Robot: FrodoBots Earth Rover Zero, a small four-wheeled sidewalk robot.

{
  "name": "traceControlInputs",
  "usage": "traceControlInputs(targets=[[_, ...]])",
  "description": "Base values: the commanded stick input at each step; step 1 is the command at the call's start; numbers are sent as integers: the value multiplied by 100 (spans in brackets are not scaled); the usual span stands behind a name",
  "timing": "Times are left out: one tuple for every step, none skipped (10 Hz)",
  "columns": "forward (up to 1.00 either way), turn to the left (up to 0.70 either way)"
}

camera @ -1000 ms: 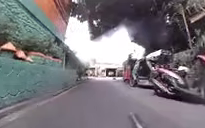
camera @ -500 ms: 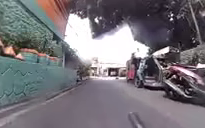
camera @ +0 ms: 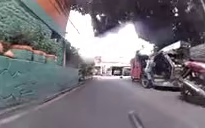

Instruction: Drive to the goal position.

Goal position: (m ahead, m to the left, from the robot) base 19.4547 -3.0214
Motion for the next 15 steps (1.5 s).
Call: traceControlInputs(targets=[[85, 0], [85, 0], [85, 0], [85, 0], [85, 0], [85, 0], [85, 0], [85, 0], [85, -4], [85, -4], [85, -4], [85, -3], [85, -3], [85, -2], [85, -2]])
